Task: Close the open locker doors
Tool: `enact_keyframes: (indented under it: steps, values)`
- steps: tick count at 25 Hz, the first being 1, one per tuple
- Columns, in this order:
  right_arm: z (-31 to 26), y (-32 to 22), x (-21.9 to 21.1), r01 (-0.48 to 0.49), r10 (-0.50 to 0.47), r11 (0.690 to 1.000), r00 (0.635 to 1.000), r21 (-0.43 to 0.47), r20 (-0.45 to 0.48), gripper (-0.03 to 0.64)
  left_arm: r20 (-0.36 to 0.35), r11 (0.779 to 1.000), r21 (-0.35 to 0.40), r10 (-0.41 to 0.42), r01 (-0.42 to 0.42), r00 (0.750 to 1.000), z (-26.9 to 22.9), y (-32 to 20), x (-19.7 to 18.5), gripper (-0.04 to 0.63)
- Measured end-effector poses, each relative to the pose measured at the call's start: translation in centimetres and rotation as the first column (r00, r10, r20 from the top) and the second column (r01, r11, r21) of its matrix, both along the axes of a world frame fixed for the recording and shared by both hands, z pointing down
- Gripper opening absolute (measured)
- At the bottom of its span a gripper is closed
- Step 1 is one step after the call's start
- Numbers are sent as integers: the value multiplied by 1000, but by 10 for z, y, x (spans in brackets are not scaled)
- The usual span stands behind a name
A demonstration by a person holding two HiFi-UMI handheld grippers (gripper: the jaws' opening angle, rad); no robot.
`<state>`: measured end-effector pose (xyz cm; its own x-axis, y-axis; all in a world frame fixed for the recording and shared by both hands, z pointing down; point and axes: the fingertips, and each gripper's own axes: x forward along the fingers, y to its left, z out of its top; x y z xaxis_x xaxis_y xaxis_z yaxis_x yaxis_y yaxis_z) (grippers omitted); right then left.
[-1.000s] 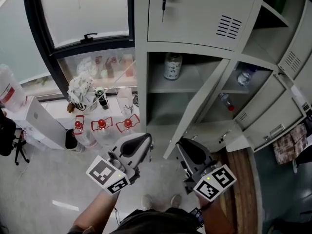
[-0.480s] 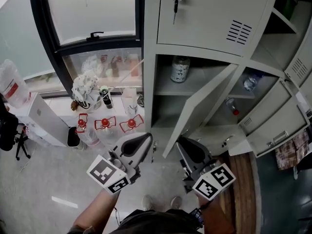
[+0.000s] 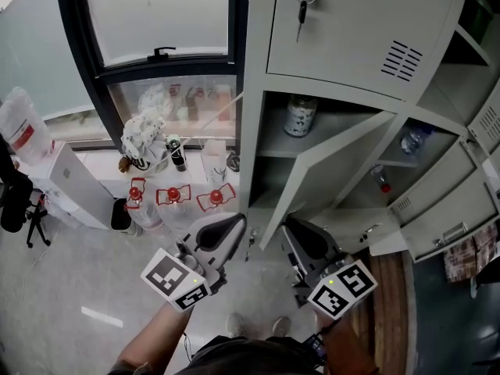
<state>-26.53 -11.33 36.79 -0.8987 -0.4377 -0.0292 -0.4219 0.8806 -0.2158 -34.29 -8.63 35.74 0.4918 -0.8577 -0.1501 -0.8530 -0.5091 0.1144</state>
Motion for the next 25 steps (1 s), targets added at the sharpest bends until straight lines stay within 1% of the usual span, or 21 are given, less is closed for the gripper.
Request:
enact_keyframes:
  steps: [10, 25]
  values:
    - [1, -18, -20, 44, -44, 999, 999, -5, -4, 55, 1, 999, -13, -42, 42, 999, 3, -9, -15, 9]
    - [7, -45, -35, 71, -71, 997, 997, -12, -23, 55, 1, 997, -25, -80, 80, 997, 5, -23, -27, 9]
